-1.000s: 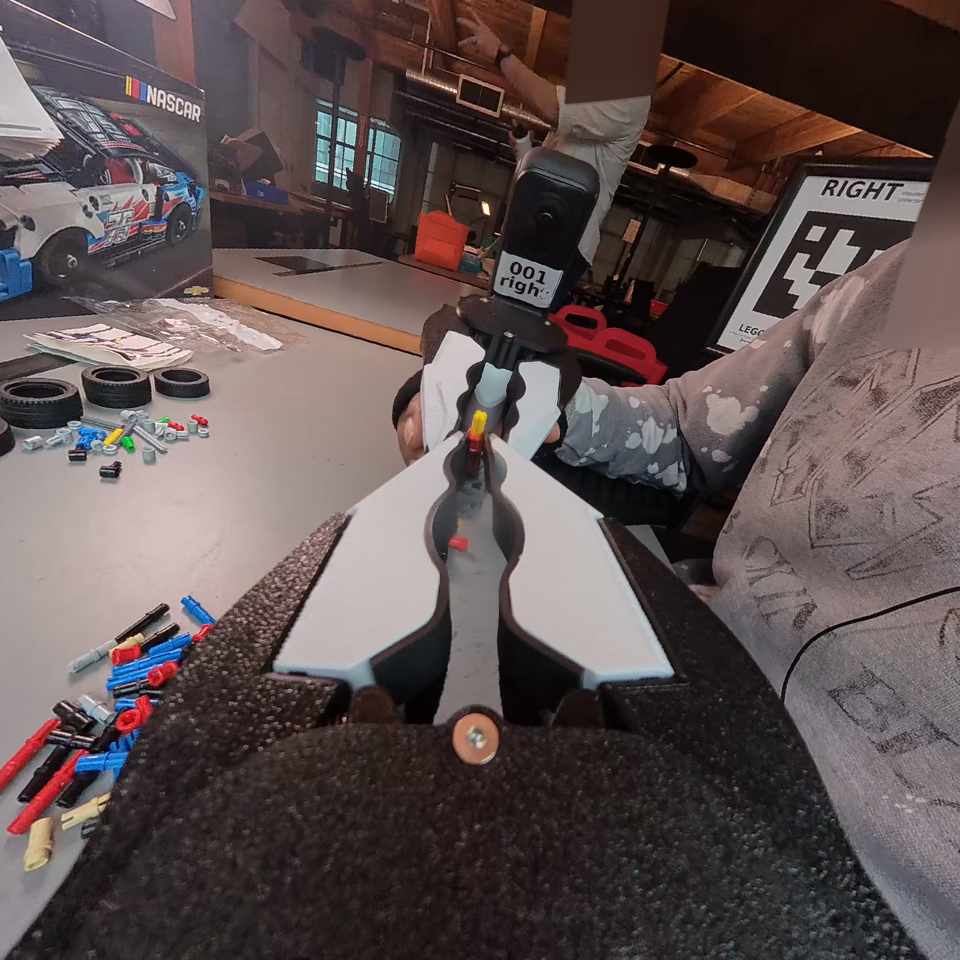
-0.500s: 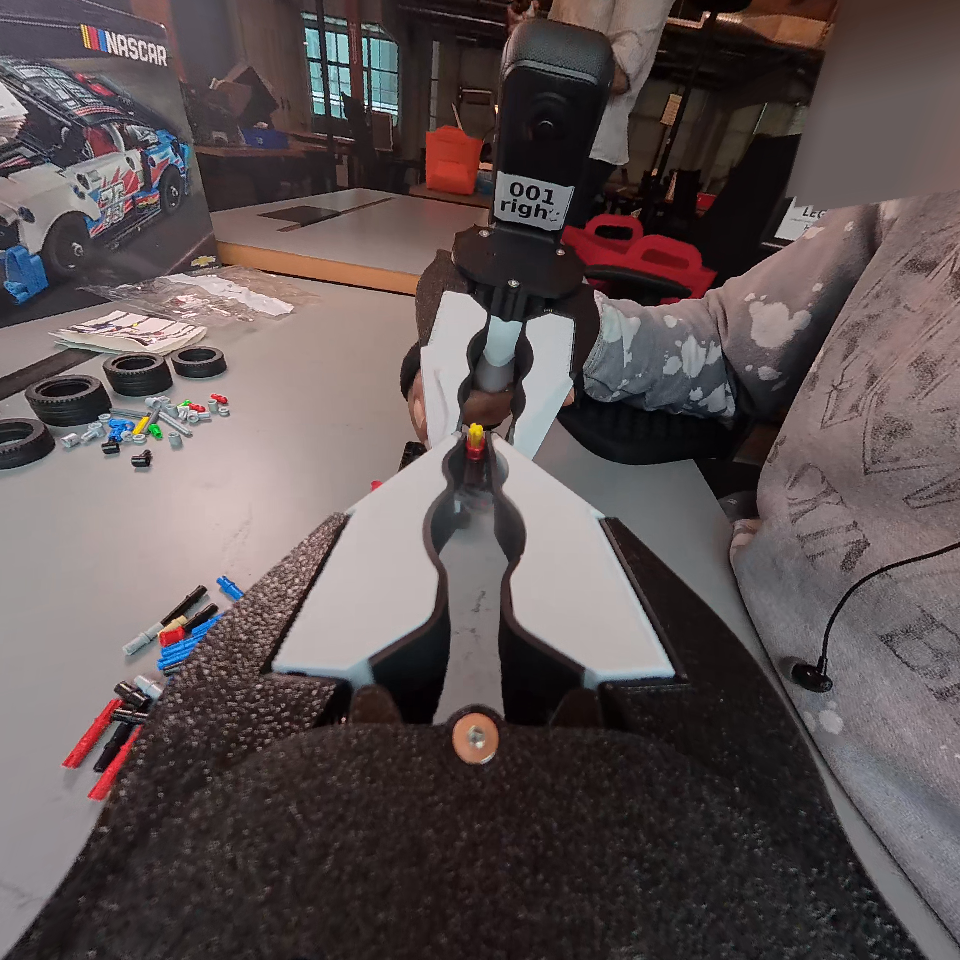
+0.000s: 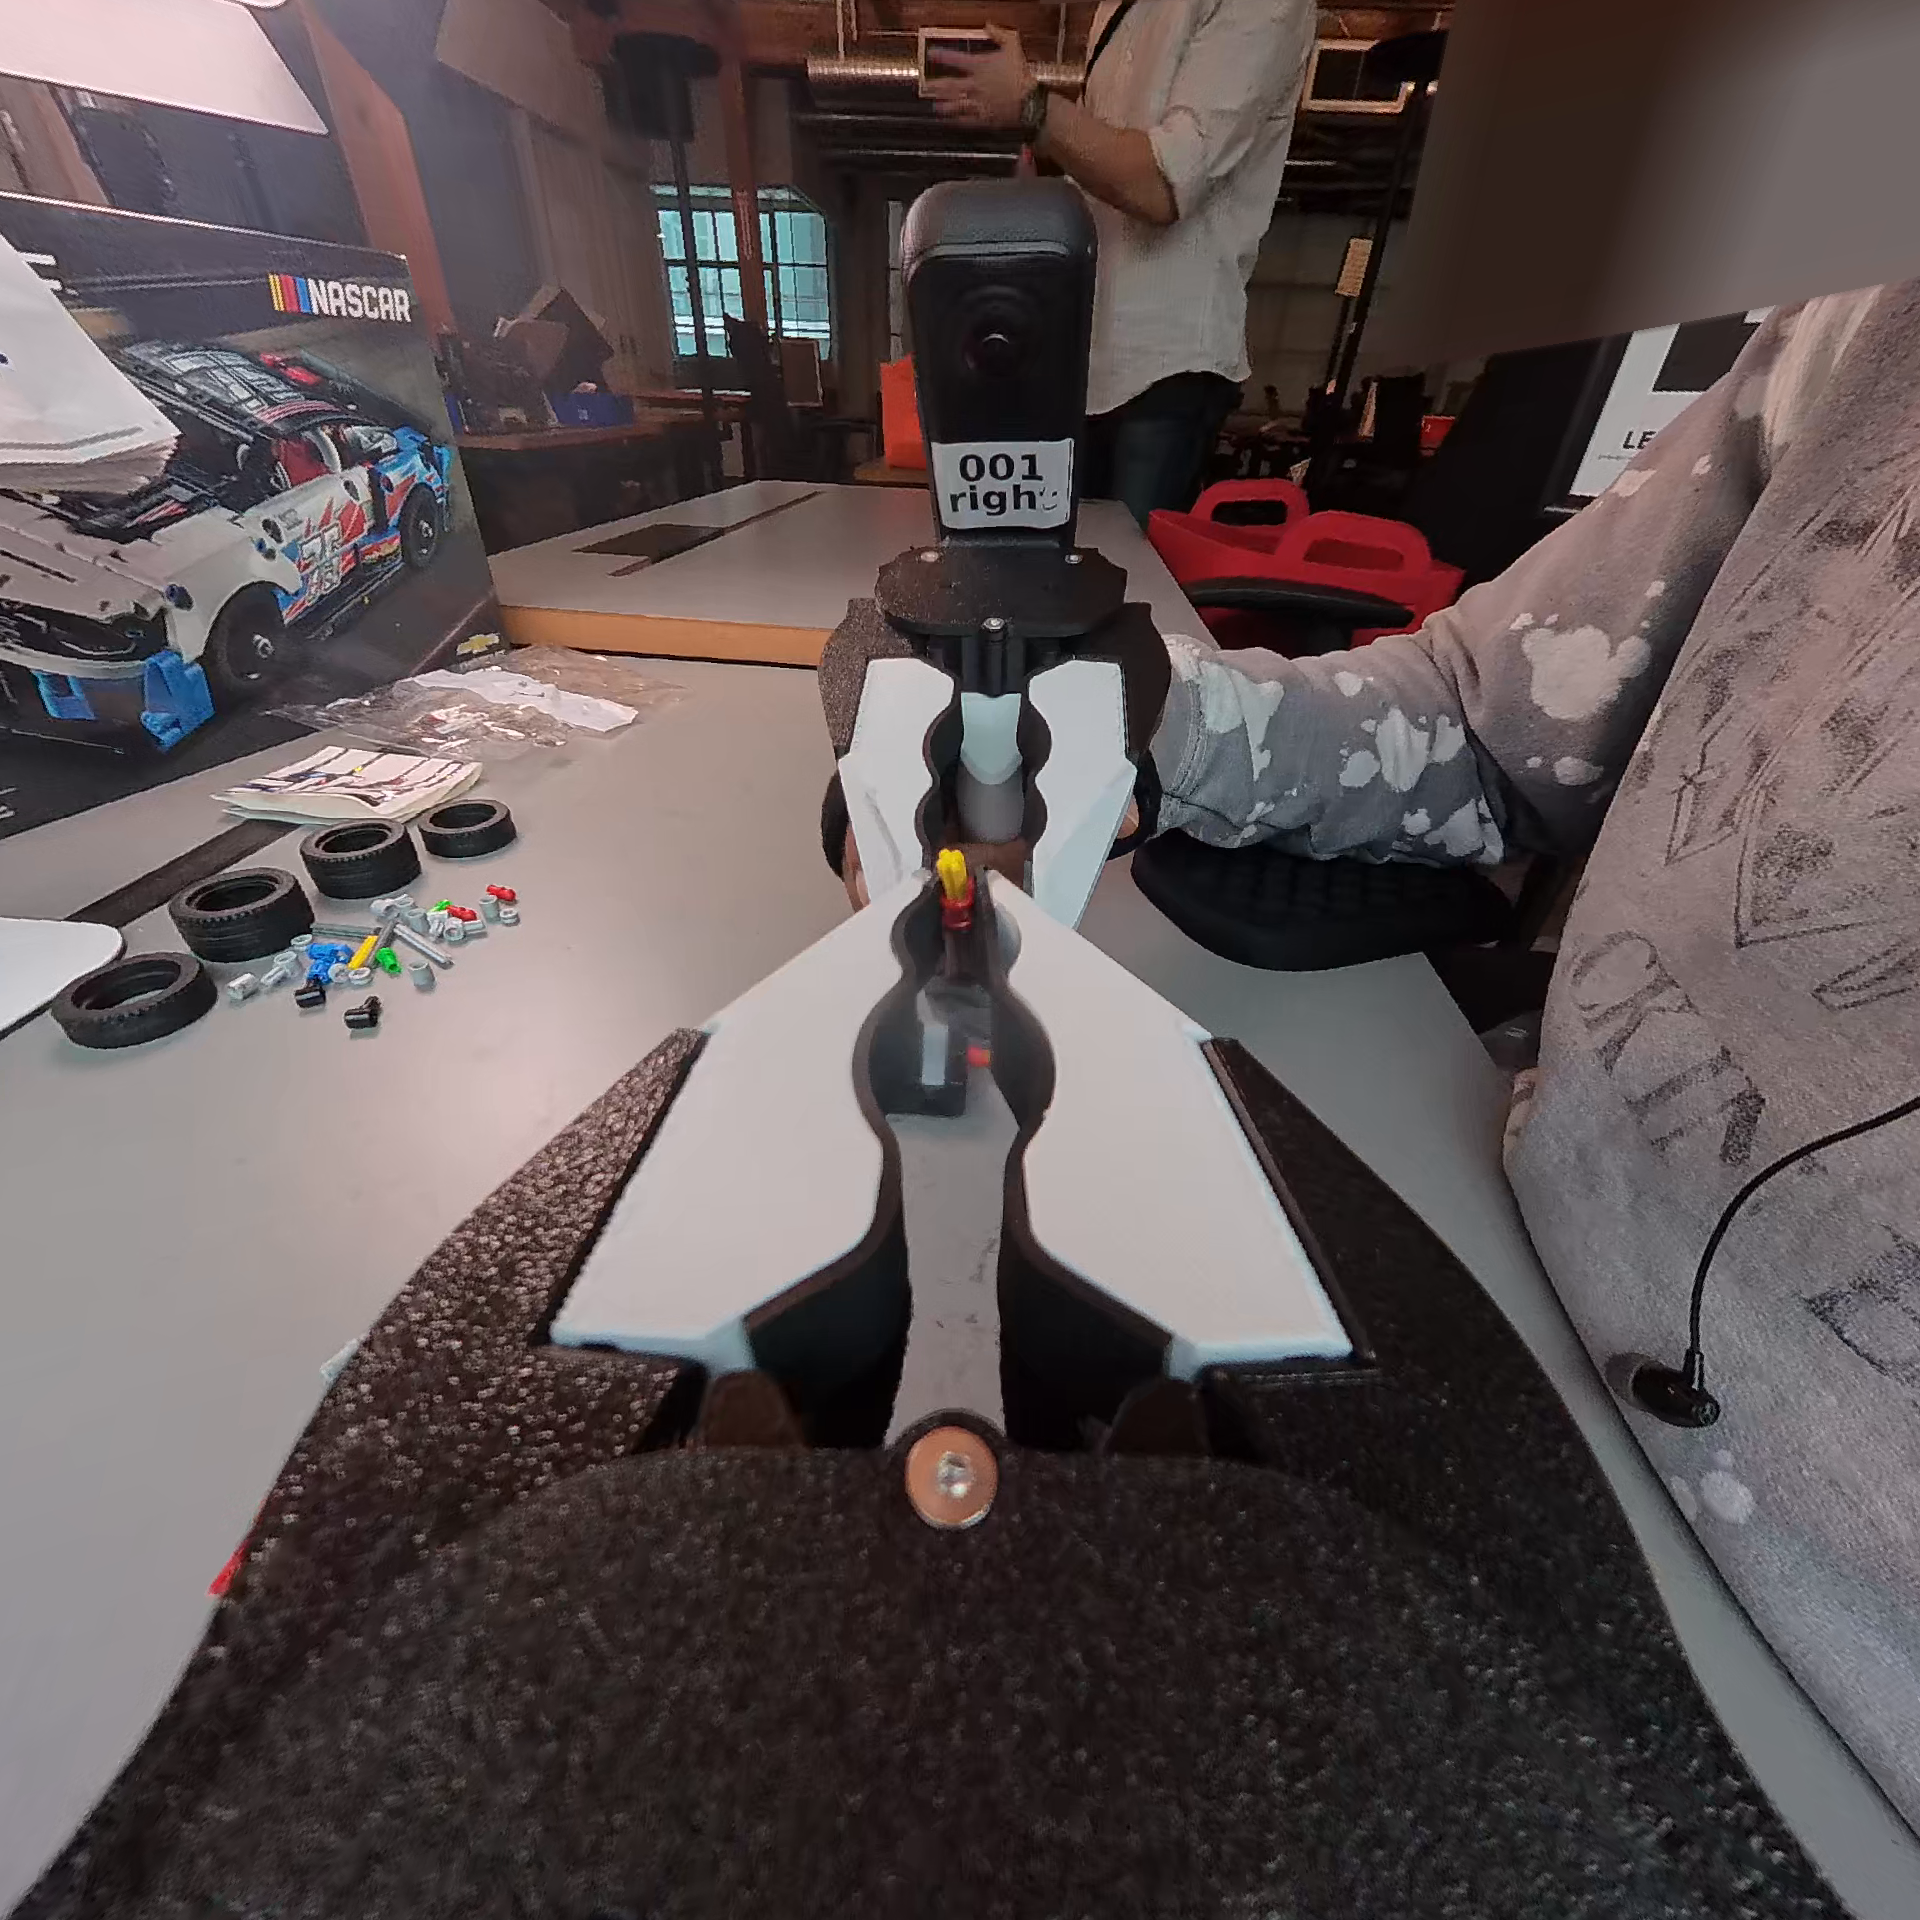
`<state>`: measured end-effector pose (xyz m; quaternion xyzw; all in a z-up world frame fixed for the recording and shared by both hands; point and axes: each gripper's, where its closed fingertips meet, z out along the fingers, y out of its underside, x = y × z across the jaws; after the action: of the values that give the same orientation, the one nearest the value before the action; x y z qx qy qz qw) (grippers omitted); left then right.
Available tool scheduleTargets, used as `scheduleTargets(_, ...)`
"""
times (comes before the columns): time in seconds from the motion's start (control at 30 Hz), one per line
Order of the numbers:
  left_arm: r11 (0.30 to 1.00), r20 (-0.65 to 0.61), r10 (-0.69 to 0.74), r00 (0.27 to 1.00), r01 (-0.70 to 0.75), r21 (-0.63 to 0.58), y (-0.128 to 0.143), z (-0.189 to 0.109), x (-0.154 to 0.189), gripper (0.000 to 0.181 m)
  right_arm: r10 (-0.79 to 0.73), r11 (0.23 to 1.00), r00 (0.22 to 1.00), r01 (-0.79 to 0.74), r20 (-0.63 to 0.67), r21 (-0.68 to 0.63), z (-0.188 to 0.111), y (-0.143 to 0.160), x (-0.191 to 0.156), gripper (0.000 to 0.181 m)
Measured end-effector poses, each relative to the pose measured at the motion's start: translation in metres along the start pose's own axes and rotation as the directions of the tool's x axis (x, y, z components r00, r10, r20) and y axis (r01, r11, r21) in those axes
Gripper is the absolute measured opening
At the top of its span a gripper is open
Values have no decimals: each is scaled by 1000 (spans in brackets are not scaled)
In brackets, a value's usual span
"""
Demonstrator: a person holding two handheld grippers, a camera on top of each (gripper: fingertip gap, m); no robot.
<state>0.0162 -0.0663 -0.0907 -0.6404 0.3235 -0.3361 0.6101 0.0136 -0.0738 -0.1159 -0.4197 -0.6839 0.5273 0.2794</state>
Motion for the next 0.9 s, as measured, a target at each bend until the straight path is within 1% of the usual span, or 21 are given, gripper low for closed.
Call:
scheduleTargets(0.27,1000,0,1,1000,-1,7,-3,1,-3,4,38,999,999,-39,23,21,-4,-2,1,21)
scheduleTargets(0.3,1000,2,-4,1000,4,22,-6,1,-4,4,38,999,999,-38,21,3,-4,2,2,21)
scheduleTargets(0.33,993,2,-22,1000,22,116,-23,-8,-7,5,19,992,1000,-21,-16,-122,-4,26,9,20)
scheduleTargets(0.37,967,3,-69,998,66,248,-53,-26,-14,5,8,981,999,-16,-42,-195,-5,51,16,20)
scheduleTargets(0.4,959,39,-64,997,51,280,-70,-41,-23,0,87,991,996,-87,-3,-100,-5,43,11,20)
scheduleTargets(0.43,973,79,36,996,-53,226,-70,-46,-21,2,98,994,995,-97,21,-57,-5,28,7,20)
scheduleTargets(0.47,978,91,102,991,-117,175,-64,-45,-18,4,25,998,1000,-25,3,-54,-4,16,6,20)
scheduleTargets(0.5,984,98,82,992,-96,148,-54,-42,-20,5,-10,998,1000,9,-6,-69,0,10,6,20)
scheduleTargets(0.53,993,119,28,992,-42,110,-41,-39,-28,5,-23,995,1000,22,-13,-95,3,9,7,20)
scheduleTargets(0.57,999,164,-19,986,12,44,-23,-35,-40,5,-42,991,999,37,-31,-126,5,14,11,20)
scheduleTargets(0.6,997,212,-32,977,45,-58,-3,-30,-51,5,-45,987,998,37,-52,-155,5,22,15,20)
scheduleTargets(0.63,985,262,8,965,38,-171,18,-28,-60,5,-33,986,997,22,-63,-167,6,28,17,20)
scheduleTargets(0.67,962,309,77,948,10,-272,36,-28,-70,5,-12,986,998,0,-68,-168,6,32,18,20)
scheduleTargets(0.73,896,336,166,927,0,-444,70,-27,-80,6,-3,983,995,-14,-97,-183,5,39,22,20)
scheduleTargets(0.8,846,359,204,911,21,-533,92,-29,-88,7,-10,981,993,-13,-120,-194,4,42,26,20)
scheduleTargets(0.87,837,364,212,907,24,-547,96,-29,-89,7,-10,979,990,-18,-140,-201,3,44,31,20)
scheduleTargets(0.9,844,363,193,911,35,-536,95,-29,-88,11,-8,979,989,-21,-146,-202,3,45,33,20)
